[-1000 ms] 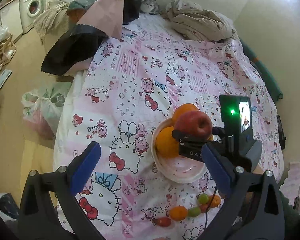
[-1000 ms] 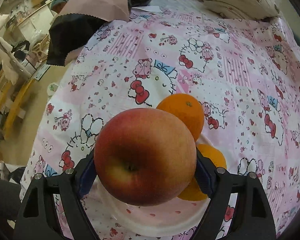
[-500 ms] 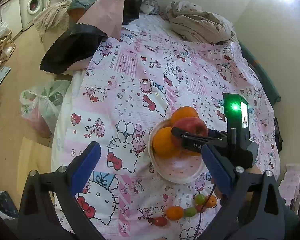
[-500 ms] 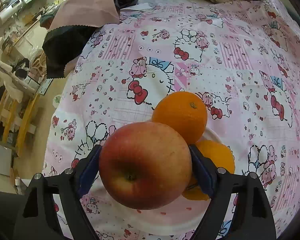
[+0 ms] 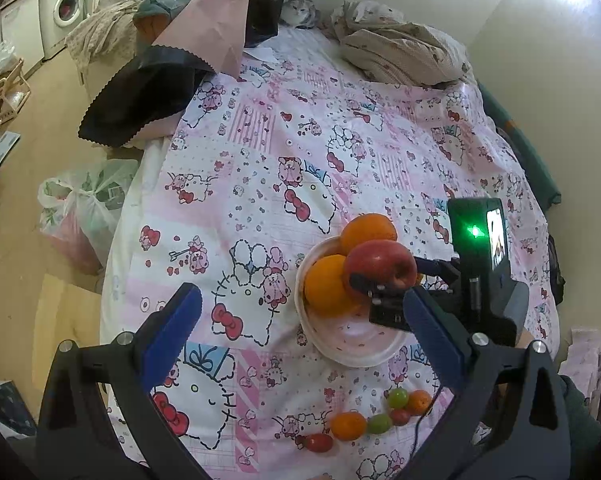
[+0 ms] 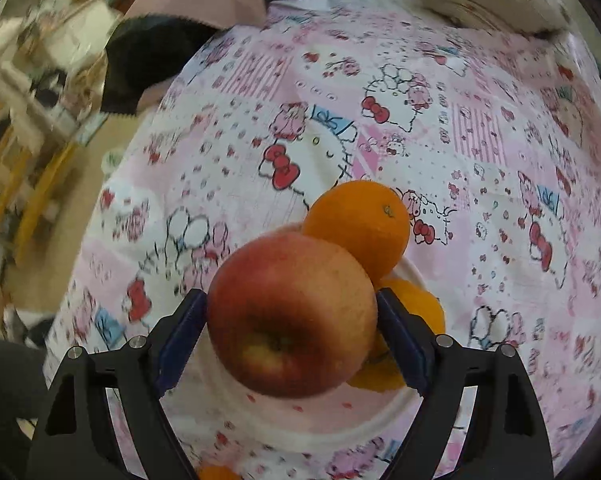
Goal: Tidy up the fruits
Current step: 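Carry the red apple onto the oranges on the plate and open the right tool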
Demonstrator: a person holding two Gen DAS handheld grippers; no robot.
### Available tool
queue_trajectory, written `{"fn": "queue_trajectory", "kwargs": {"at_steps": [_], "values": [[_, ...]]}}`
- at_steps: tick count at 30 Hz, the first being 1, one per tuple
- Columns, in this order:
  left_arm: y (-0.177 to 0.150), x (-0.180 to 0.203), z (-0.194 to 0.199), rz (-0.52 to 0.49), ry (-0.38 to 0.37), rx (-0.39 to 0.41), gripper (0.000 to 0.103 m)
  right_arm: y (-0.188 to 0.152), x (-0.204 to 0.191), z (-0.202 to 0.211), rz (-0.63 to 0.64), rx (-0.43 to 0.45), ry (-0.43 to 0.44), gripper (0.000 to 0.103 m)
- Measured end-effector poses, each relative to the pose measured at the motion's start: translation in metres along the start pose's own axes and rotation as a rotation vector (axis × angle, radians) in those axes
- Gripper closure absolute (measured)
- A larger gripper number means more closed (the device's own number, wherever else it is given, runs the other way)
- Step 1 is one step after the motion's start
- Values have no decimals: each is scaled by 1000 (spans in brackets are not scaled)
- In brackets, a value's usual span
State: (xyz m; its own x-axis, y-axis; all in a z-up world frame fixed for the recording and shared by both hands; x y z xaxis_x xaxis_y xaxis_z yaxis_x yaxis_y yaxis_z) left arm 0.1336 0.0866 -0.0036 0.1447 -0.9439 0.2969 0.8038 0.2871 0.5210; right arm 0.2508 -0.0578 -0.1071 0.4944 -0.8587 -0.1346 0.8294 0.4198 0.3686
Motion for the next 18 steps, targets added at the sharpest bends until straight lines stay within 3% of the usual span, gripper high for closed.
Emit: {"fn": "queue_trajectory", "kwargs": {"at_steps": [5,14,18], "values": [[1,-1,0,4,-2,1,3,-3,-5,-1,46,6,-35,17],[2,-5,2,32,-18,-5,3,0,-4,4,25,51,-14,18],[3,-5,2,34,-21,-4,3,7,-10,15,40,110,-31,18]]}}
Point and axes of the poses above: each gripper's, at about its wrist camera, not at the fingertips, and z roughly against the way its jaws point, x to its right, y to its top, the point moved 3 cm from there along -z, roughly the way its jaws point, and after that the axes turned 4 degrees about -z, right-handed, at the moved point
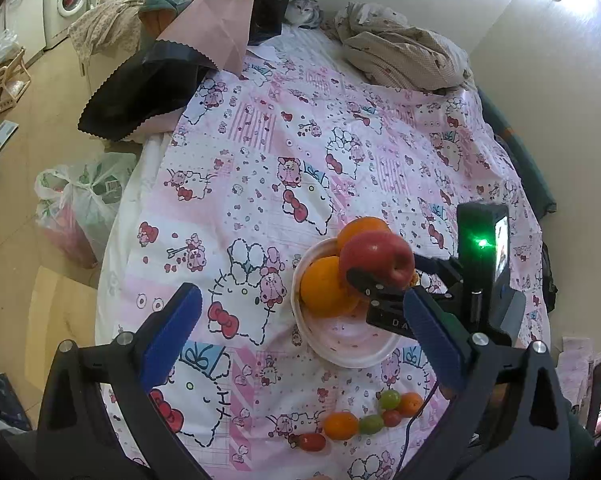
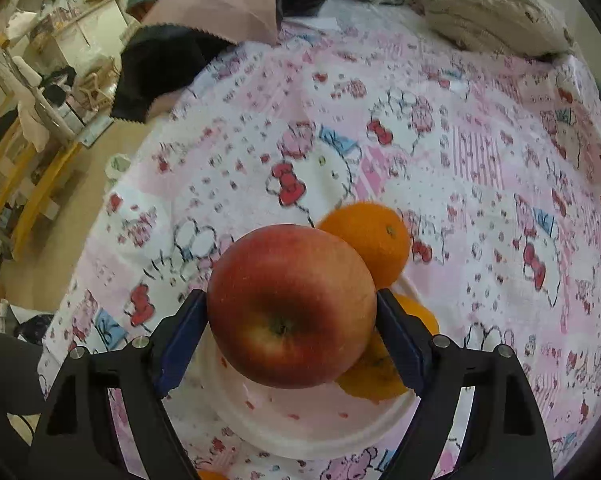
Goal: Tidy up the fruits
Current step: 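Carry the red apple onto the oranges on the plate and open the right tool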
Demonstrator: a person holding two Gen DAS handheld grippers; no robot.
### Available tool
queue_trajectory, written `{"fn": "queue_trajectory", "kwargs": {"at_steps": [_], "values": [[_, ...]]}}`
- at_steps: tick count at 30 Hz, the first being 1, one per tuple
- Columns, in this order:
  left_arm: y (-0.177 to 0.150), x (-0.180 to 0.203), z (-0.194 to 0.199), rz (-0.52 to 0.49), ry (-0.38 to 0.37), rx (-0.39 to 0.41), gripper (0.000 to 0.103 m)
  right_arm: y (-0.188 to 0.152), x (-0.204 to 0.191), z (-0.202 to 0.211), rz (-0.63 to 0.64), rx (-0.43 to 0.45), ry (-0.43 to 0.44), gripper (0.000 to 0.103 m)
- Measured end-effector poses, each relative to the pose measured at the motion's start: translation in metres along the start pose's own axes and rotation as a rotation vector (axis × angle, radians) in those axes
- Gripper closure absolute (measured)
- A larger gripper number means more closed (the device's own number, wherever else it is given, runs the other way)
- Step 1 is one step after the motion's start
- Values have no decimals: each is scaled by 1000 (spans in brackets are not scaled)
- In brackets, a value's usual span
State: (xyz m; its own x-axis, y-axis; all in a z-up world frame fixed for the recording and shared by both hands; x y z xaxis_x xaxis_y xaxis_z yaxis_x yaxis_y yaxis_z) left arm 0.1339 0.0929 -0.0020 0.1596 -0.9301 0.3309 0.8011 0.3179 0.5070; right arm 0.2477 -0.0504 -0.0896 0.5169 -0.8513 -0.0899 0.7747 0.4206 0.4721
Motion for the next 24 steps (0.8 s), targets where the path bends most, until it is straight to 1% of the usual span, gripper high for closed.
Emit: {"fn": "queue_trajectory", "kwargs": {"at_steps": [2,6,7,10,15,24], "values": [[0,0,0,0,0,-1,3,4,-1,-2,18,3,-48,18],[0,-1,1,5,2,0,3,1,-5,-13,67,-34,-133,17],[1,-1,1,9,1,1,3,-1,-5,-14,65,-40,-136,17],[1,-2,2,19,-5,1,3,-3,0,-14,32,-41,-117,16],[0,-2,2,16,-5,4,3,-5,8,-13,-31,-58,-59,15],[0,-2,3,26,3,6,3,-5,7,0,-59,-31,-22,14]]}}
Point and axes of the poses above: each gripper's, at about its wrist camera, not at the fingertips, and z roughly against the way its jaws point, x to its right, y to its top, the point moved 3 cm from there along -z, roughly the way its jaws point, and after that the axes turned 4 degrees about -z, right-handed, at the moved point
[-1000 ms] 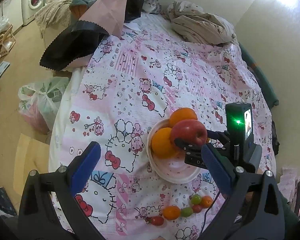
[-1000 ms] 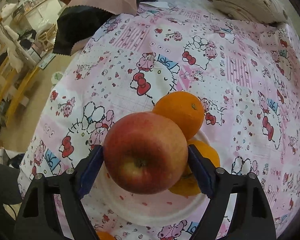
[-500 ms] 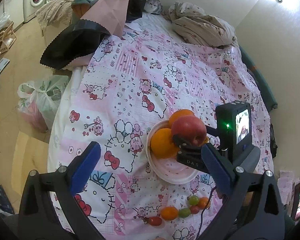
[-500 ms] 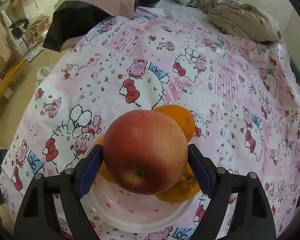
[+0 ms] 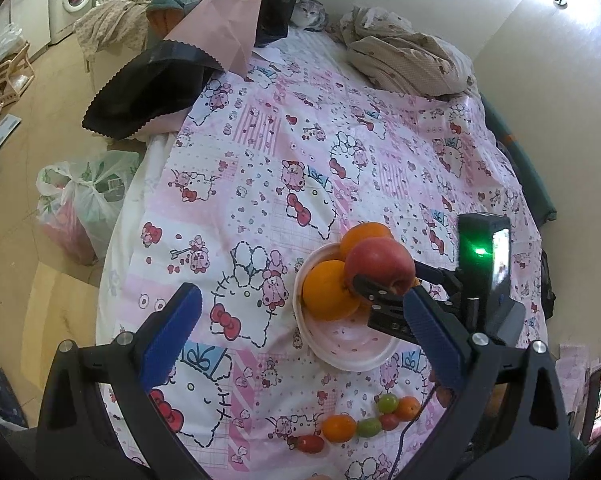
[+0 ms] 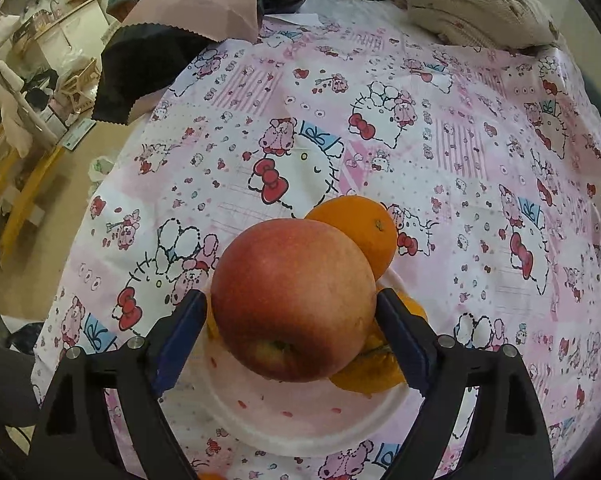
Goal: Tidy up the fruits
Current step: 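Carry the red apple onto the oranges on the plate and open the right tool, then grasp the red cherry tomato with the left tool while the right tool grasps a mandarin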
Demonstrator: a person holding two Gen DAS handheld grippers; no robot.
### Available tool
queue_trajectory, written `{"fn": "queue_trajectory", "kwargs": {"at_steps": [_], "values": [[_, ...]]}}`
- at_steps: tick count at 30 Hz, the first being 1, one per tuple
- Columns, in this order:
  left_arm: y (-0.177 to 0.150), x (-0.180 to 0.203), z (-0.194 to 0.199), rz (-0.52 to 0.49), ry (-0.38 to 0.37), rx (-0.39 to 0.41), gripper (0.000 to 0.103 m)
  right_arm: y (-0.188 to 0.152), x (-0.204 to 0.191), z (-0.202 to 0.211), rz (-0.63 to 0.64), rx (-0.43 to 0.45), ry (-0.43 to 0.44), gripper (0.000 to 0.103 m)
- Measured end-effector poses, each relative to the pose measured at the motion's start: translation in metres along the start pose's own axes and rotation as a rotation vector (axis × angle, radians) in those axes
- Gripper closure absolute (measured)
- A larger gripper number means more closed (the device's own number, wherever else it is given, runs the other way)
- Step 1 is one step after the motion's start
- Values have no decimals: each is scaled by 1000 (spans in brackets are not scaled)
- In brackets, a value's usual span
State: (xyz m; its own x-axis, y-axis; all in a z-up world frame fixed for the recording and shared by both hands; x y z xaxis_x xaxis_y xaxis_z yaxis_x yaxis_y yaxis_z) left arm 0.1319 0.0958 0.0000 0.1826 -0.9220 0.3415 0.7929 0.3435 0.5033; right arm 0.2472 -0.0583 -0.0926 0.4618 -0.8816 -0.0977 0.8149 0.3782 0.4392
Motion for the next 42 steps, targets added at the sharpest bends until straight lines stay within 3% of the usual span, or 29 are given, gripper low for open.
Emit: {"fn": "queue_trajectory", "kwargs": {"at_steps": [12,18,23,27,30,37,42], "values": [[-1,-4,-3,-1,17,-9,3,-6,4,16,-18,32,28,11],[-1,-3,-7,-16,40,-16,3,-10,18,67,-69,106,89,11],[-9,1,-9,-50,63,-22,3,-35,46,111,-176,141,101,11],[-20,2,-13,-79,82,-51,3,-73,69,135,-308,150,142,10],[-28,2,-11,-95,102,-61,3,-99,76,148,-357,162,126,10],[-76,9,-29,-160,97,-196,3,-155,88,147,-505,171,175,10],[-121,21,-53,-238,107,-333,4,-176,102,117,-596,60,180,10]]}}
Point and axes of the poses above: each gripper's, at about its wrist camera, not at the fingertips, and z roughly against the way its jaws point, x to its right, y to its top, the point moved 3 cm from there along -z, roughly the way its jaws point, and after that the axes turned 4 degrees about -z, right-handed, at the moved point
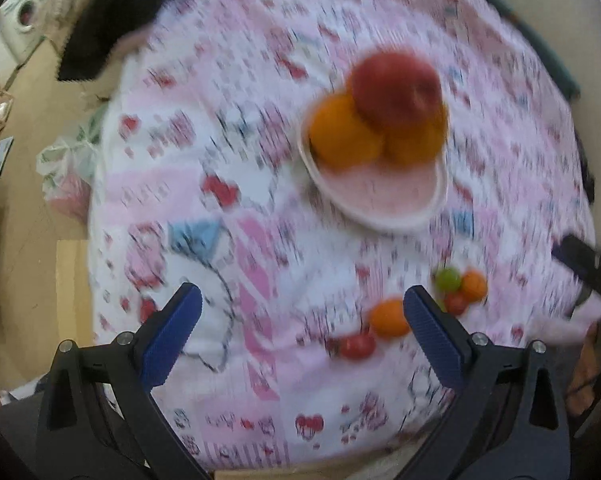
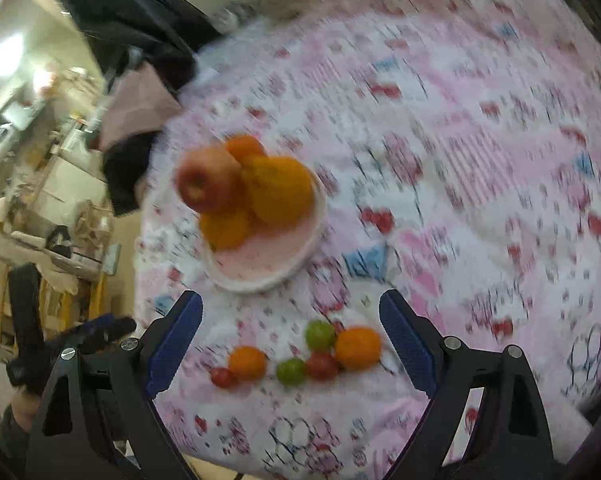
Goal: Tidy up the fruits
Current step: 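Grasp the red cherry tomato with the left tool while the right tool grasps a mandarin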
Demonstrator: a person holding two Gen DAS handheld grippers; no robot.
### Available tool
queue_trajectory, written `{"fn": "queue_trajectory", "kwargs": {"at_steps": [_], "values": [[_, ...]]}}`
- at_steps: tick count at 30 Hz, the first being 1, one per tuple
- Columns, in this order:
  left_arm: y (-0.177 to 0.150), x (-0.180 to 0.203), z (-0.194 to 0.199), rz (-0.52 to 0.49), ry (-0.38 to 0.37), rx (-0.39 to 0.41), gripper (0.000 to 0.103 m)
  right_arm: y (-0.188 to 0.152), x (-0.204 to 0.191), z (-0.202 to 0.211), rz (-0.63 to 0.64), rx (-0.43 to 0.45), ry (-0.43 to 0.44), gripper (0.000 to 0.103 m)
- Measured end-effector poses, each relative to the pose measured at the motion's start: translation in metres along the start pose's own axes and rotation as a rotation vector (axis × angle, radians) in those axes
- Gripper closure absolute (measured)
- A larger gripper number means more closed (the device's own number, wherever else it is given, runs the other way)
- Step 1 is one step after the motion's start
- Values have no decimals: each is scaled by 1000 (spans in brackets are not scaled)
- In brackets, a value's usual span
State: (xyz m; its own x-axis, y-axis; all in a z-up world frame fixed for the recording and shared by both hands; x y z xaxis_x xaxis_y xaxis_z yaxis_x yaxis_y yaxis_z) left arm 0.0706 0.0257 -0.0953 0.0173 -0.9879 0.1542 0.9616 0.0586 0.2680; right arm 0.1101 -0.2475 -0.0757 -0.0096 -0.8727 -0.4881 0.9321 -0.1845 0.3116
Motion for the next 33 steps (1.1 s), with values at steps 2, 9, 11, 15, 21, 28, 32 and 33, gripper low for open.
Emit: {"fn": "queue_trajectory", "kwargs": {"at_steps": [2,9,11,15,21,28,32,33], "values": [[-10,13,-13,-64,14,-49,4,-1,7,-4,-27,-21,5,10],[-43,43,-47,-175,45,-151,14,1,14,-4,-58,-19,-16,10],[-54,50,-60,-204,75,-170,22,0,14,-6,-35,-24,-54,10],[-65,61,-73,-246,72,-188,26,0,13,-8,-22,-29,-75,10],[-57,68,-75,-251,66,-142,53,0,23,-13,-50,-52,-79,10],[-51,67,-69,-245,40,-148,63,-19,50,-54,-142,-251,-108,37],[-49,65,-60,-231,40,-126,63,-27,48,-70,-106,-305,-150,45],[-50,65,-57,-227,39,-121,63,-28,45,-74,-88,-313,-162,45]]}}
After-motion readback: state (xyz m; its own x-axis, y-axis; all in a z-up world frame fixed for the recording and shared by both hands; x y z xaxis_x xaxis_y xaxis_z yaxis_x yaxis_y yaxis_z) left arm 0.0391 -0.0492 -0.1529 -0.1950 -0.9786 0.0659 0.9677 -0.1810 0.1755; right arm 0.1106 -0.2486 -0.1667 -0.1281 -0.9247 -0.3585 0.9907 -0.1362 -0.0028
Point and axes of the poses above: each gripper's, at about its wrist camera, not at the fingertips, and z roughly against the way its jaws point, x to its right, y to its top, the point moved 3 cm from there along -z, roughly the way its jaws point, and after that the axes turned 4 degrees about -z, right-handed, at the moved point
